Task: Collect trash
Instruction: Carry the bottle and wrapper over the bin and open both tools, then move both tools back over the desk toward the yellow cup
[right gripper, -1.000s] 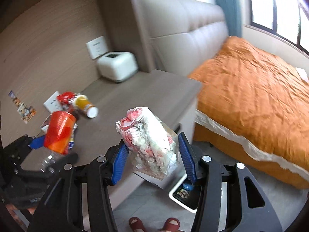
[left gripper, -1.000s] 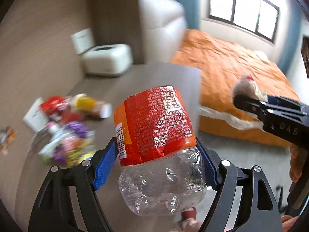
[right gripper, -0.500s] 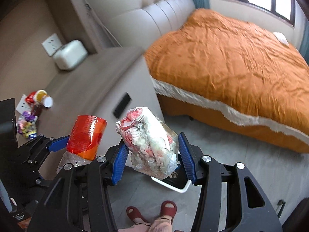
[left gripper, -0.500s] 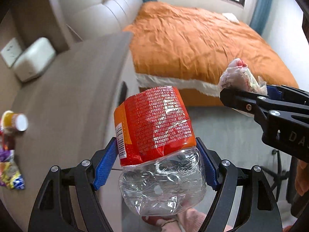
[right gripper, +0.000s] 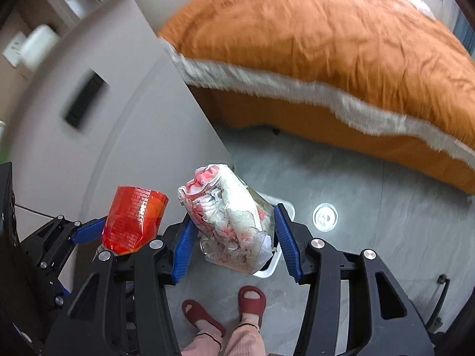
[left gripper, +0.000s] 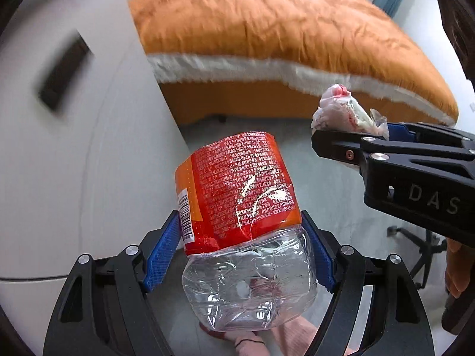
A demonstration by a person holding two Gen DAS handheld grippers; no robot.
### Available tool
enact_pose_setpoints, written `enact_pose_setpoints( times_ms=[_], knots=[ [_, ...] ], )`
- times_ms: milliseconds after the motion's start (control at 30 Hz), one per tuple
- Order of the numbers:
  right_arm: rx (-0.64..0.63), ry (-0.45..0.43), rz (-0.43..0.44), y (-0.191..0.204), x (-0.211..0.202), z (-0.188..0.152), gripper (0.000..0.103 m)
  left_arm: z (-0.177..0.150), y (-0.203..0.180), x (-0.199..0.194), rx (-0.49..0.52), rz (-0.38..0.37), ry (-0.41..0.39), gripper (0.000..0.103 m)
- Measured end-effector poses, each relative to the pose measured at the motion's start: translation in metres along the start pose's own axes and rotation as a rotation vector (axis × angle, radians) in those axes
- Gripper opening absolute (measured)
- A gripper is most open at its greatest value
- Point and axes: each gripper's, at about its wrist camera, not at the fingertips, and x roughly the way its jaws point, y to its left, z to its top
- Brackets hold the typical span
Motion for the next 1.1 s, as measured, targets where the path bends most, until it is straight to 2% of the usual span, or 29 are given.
enact_pose_setpoints(
  times_ms=[167,267,333,367,533,767,1100],
  knots=[
    [0.025,0.078,0.001,-0.019,0.069,-0.020,0.053,-0.016,0.005,0.084,-0.004,-0.005,0.072,0.076],
    [0.024,0.105,-0.006,-0.028,0.105,-0.030,0.054,-0.021,0.009,0.122,-0.010,-0.019,0.103,0.078],
    [0.013,0.124,-0.027,-0.033,0.128,-0.036,0.080,-0.026,0.012,0.147,-0.025,-0.017,0.129,0.091],
    [0.011,0.132,-0.037,-0.036,0.138,-0.038,0.098,-0.030,0.014,0.157,-0.032,-0.008,0.141,0.099],
    [-0.002,0.150,-0.061,-0.043,0.156,-0.045,0.098,-0.043,0.018,0.186,-0.058,-0.028,0.173,0.098],
    [-0.043,0.157,-0.079,-0.032,0.149,-0.046,0.098,-0.040,0.015,0.174,-0.059,-0.032,0.164,0.098],
    [-0.069,0.108,-0.092,-0.011,0.098,-0.029,0.098,-0.027,0.020,0.102,-0.068,-0.018,0.089,0.098]
  ],
)
